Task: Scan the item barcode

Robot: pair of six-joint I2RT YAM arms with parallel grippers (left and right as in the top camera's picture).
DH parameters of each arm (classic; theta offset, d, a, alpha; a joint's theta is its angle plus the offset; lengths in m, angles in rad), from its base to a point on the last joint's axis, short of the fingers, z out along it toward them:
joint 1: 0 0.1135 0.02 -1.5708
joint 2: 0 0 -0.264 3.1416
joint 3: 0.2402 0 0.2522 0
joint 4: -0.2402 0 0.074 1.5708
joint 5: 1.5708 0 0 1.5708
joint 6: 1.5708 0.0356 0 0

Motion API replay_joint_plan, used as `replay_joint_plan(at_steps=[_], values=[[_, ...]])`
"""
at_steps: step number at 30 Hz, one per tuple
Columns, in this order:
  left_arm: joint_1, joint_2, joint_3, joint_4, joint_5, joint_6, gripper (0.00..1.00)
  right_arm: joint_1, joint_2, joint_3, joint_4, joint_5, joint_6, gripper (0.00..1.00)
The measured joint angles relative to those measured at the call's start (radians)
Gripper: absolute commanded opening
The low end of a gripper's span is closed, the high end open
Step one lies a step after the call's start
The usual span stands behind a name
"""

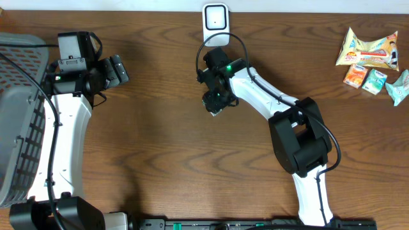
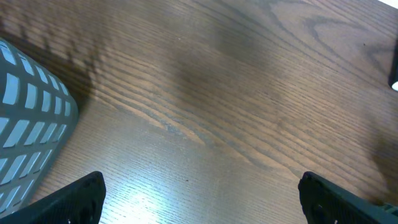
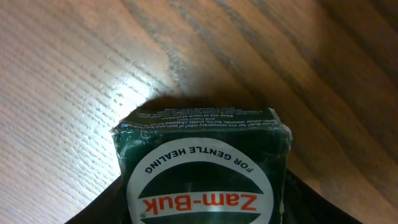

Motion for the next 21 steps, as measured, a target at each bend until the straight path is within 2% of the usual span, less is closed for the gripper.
replay_joint_plan(at_steps=[7,13,18,21], values=[[0.000,0.000,0.000,0.000,0.000,0.000,0.97,-0.010,-0.001,0.010,-0.010,-0.032,0.138,0.50],[0.000,0.000,0.000,0.000,0.000,0.000,0.98,-0.042,-0.015,0.035,-0.008,-0.171,0.193,0.56],[0.000,0.000,0.000,0.000,0.000,0.000,0.98,-0.101,-0.078,0.051,0.000,-0.289,0.272,0.65],[0.000,0.000,0.000,0.000,0.000,0.000,0.98,-0.148,-0.119,0.058,0.003,-0.355,0.330,0.65]])
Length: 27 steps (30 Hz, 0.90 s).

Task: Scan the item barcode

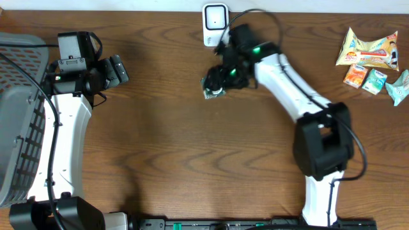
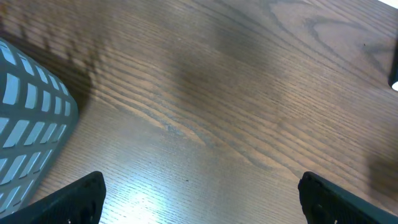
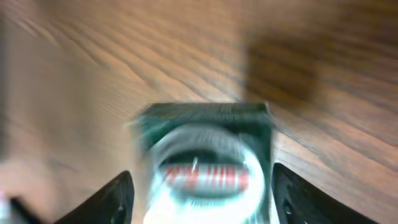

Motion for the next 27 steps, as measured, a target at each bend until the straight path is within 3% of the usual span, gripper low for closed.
replay_joint_plan(at_steps=[6,13,18,20,21,27], values=[[0.000,0.000,0.000,0.000,0.000,0.000,0.98,-0.114,-0.031,0.009,0.005,-0.201,0.136,0.63],[0.000,0.000,0.000,0.000,0.000,0.000,0.98,-0.182,-0.031,0.009,0.018,-0.284,0.205,0.70],[0.000,0.000,0.000,0.000,0.000,0.000,0.98,-0.164,-0.031,0.009,0.018,-0.138,0.210,0.74],[0.000,0.000,0.000,0.000,0.000,0.000,0.98,-0.141,-0.031,0.009,0.014,-0.051,0.229,0.94],[0.000,0.000,0.000,0.000,0.000,0.000,0.97,-0.120,-0.031,0.009,0.014,0.018,0.240,0.98],[0.000,0.000,0.000,0.000,0.000,0.000,0.98,0.037,-0.029,0.009,0.024,0.328,0.270,0.99]])
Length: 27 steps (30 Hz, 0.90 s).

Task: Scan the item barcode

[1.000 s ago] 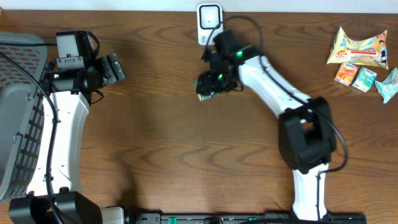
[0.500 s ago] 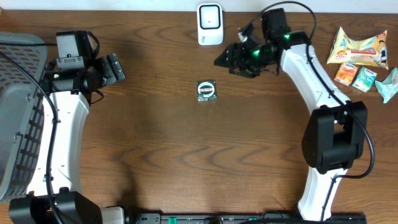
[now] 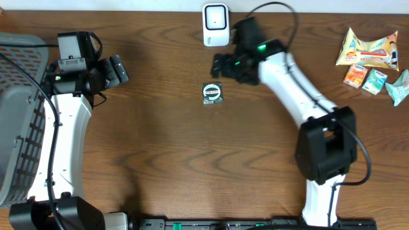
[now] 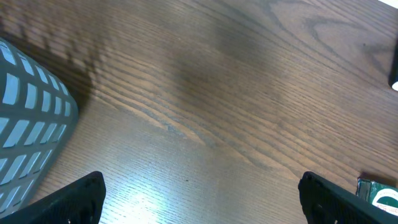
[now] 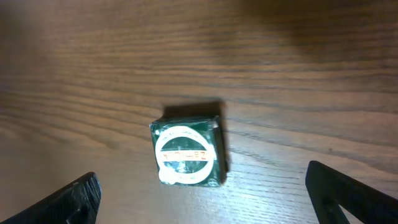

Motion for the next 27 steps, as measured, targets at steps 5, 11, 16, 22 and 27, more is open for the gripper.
replay_joint_plan(at_steps=[5,11,16,22,27], values=[[0.000,0.000,0.000,0.000,0.000,0.000,0.98,0.116,0.035,0.000,0.006,0.155,0.006,0.99],[0.000,0.000,0.000,0.000,0.000,0.000,0.98,0.166,0.112,0.000,0.011,0.244,0.011,0.85],[0.000,0.000,0.000,0.000,0.000,0.000,0.98,0.171,0.129,0.000,0.029,0.269,0.010,0.69],[0.000,0.000,0.000,0.000,0.000,0.000,0.98,0.171,0.129,0.000,0.032,0.299,0.009,0.73],[0.000,0.000,0.000,0.000,0.000,0.000,0.98,0.171,0.146,0.000,0.033,0.305,0.009,0.75]])
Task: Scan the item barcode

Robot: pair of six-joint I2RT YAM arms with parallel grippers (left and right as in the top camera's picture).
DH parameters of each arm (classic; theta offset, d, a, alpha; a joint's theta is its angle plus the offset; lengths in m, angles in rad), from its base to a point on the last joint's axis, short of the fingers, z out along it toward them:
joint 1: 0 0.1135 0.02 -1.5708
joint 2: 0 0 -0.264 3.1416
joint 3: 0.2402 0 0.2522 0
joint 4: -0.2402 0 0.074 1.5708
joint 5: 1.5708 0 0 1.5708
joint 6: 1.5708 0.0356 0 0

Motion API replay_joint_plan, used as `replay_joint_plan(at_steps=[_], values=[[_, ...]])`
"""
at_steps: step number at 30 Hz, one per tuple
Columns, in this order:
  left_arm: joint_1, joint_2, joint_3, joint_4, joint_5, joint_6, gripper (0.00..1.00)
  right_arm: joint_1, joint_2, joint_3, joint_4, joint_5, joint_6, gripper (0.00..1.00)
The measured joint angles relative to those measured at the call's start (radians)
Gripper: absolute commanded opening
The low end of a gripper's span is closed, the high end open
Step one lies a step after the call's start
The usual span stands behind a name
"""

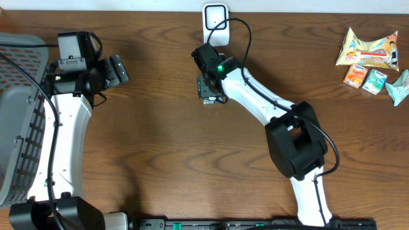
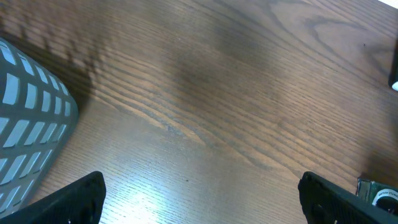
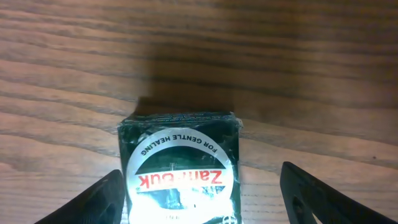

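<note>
A small dark green Zam-Buk box (image 3: pixel 180 165) lies label-up on the wooden table (image 1: pixel 160 140), a little below the white barcode scanner (image 1: pixel 215 22) at the far edge. My right gripper (image 3: pixel 200 186) is low over the box and open. One finger stands on each side of it, with table showing in both gaps. In the overhead view the right gripper (image 1: pixel 206 82) covers most of the box (image 1: pixel 212 97). My left gripper (image 1: pixel 118 69) is open and empty at the far left. A corner of the box (image 2: pixel 380 194) shows in the left wrist view.
A grey plastic basket (image 1: pixel 16 121) stands at the left edge, its wall (image 2: pixel 28 118) close to the left gripper. Several snack packets (image 1: pixel 370 57) lie at the far right corner.
My right gripper was open beside the scanner, apart from the box on the table. Now it is down over the box, a finger on each side. The box and left arm have not moved.
First my right gripper was shut on the box, held just below the scanner. Then it still held the box, a little nearer the scanner. After that the box lay on the table with the gripper open and away. Now the open gripper straddles it.
</note>
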Motion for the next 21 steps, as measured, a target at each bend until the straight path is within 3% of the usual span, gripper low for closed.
replay_joint_plan(at_steps=[21], values=[[0.000,0.000,0.000,0.000,0.000,0.000,0.98,0.027,0.027,0.000,0.018,0.003,-0.034,0.76]])
